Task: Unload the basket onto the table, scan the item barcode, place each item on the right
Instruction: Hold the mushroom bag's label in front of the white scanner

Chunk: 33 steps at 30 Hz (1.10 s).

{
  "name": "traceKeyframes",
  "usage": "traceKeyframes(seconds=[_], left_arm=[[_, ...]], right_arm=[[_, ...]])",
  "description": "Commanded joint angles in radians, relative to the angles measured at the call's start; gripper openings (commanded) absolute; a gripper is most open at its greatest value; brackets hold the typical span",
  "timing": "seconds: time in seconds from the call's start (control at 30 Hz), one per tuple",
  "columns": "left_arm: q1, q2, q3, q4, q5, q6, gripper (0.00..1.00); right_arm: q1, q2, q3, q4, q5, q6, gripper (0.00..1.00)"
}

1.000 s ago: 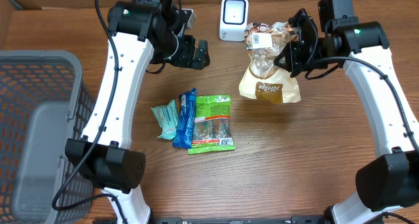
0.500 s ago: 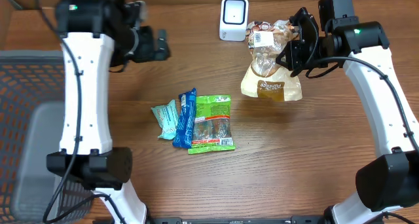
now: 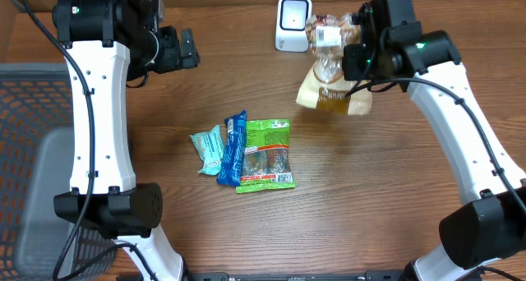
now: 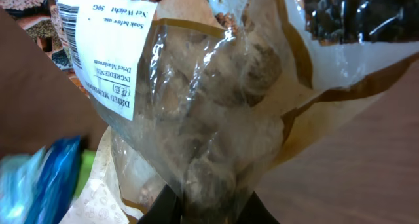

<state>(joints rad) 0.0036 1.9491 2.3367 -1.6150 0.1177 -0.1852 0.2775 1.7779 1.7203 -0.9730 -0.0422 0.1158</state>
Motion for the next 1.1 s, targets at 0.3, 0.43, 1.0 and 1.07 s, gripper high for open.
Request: traceKeyframes(seconds=[0.3, 0.43, 1.0, 1.07], left_arm=[[-0.003, 0.000, 0.022, 0.004, -0.018, -0.018, 1.00], [-0.004, 0.000, 0.022, 0.004, -0.018, -0.018, 1.00], [-0.004, 0.000, 0.022, 0.004, -0.018, -0.018, 1.00], [-0.004, 0.000, 0.022, 0.004, -0.018, -0.018, 1.00]], right_arm=[[0.167, 0.164, 0.020, 0.626, 0.914, -0.391, 0.04], [0.162, 0.253, 0.020, 0.876, 0.917, -0.697, 0.04], [0.114, 0.538, 0.020, 1.361, 0.691, -1.198, 0.04], [0.115, 0.542, 0.020, 1.365, 0.665, -1.198, 0.04]])
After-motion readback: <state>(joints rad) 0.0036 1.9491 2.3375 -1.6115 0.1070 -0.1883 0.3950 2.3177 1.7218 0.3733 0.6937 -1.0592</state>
